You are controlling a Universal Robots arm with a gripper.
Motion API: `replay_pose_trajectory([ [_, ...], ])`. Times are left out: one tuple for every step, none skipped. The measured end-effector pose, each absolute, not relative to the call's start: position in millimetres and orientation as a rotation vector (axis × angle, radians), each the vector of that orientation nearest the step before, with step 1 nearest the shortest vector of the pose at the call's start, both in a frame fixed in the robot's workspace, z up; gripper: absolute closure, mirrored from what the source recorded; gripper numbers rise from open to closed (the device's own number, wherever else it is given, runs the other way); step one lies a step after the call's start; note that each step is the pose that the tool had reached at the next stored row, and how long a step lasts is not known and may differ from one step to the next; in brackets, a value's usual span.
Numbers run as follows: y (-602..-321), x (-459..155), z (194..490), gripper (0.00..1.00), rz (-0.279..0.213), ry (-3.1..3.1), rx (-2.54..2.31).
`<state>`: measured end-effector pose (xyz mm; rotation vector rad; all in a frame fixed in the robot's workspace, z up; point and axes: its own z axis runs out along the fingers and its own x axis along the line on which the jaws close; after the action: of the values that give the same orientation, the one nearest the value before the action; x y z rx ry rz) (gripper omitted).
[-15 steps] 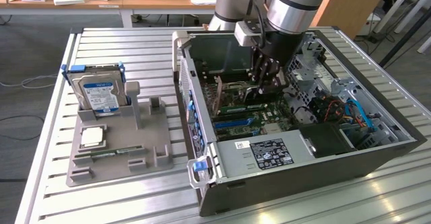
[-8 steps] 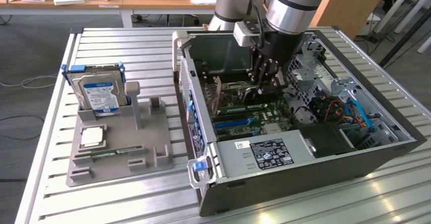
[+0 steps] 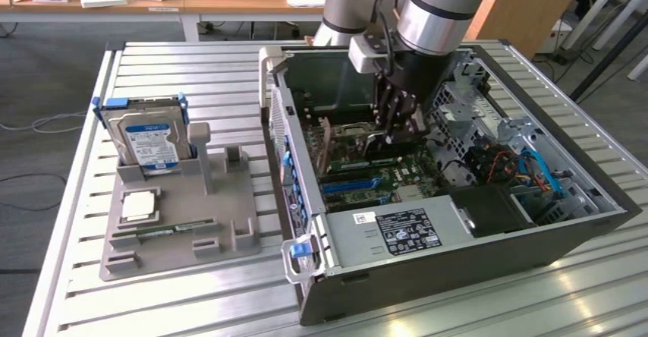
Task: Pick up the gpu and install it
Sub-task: 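Insert the gpu into the slot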
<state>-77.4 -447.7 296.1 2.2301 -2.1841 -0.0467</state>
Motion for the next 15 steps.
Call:
replay_pose_trajectory([
  [-447.7, -77.5, 295.5, 0.73, -0.047, -2.184, 2.230],
  [-447.7, -77.5, 295.0, 0.73, -0.047, -2.184, 2.230],
  [-447.7, -77.5, 294.4, 0.73, -0.047, -2.184, 2.230],
  [-447.7, -77.5, 294.2, 0.73, -0.047, -2.184, 2.230],
  [-447.8, -77.6, 294.1, 0.73, -0.047, -2.184, 2.230],
  [-447.7, -77.6, 293.9, 0.73, -0.047, -2.184, 2.230],
  [-447.7, -77.5, 293.7, 0.73, -0.047, -2.184, 2.230],
  [-447.7, -77.6, 293.7, 0.73, -0.047, -2.184, 2.230],
  [-447.7, -77.7, 293.5, 0.73, -0.047, -2.184, 2.230],
  [-447.7, -77.9, 293.4, 0.73, -0.047, -2.184, 2.230],
  [-447.7, -78.2, 293.2, 0.73, -0.047, -2.184, 2.230],
  [-447.7, -78.4, 293.2, 0.73, -0.047, -2.184, 2.230],
  [-447.7, -78.5, 293.1, 0.73, -0.047, -2.184, 2.230],
  [-447.7, -78.5, 293.1, 0.73, -0.047, -2.184, 2.230],
  [-447.7, -78.6, 293.1, 0.73, -0.047, -2.184, 2.230],
])
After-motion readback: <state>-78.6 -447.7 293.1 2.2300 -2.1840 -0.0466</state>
